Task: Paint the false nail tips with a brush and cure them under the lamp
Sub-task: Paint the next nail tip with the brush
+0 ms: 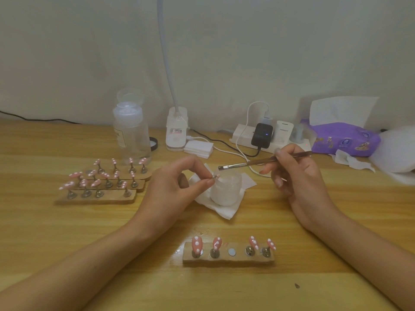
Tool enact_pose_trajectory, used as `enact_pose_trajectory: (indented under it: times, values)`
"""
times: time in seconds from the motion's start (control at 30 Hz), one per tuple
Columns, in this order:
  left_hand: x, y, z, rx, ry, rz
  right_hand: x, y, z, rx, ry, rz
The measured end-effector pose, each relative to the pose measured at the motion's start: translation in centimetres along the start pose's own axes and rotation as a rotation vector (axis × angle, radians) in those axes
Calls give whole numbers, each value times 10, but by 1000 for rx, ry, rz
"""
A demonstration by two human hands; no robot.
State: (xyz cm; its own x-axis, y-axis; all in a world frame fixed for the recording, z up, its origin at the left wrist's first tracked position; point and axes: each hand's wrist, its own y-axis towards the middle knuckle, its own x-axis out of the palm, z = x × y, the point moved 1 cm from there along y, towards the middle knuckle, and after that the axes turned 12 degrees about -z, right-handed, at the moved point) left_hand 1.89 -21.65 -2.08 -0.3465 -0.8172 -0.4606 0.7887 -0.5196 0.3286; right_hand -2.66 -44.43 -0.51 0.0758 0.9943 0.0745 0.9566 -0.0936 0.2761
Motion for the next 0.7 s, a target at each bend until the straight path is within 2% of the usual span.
enact_pose_trajectory:
  times: [0.07, 0.2, 0.33, 0.47, 0.6, 0.7]
  values:
    - [0, 0, 0, 7, 5, 2, 2, 0, 0, -3, -27, -47]
    - [0, -1, 3, 17, 28, 5, -1, 0, 1, 12, -23, -1]
    - [0, -1, 3, 31, 46, 5, 2, -1, 0, -7, -30, -55]
    - [-1, 0, 2, 36, 49, 9, 0, -1, 0, 8, -10, 4]
    - [0, 0, 2, 56, 56, 8, 1, -1, -1, 4, -32, -46]
    - [0, 0, 2, 58, 63, 13, -1, 0, 1, 27, -40, 14]
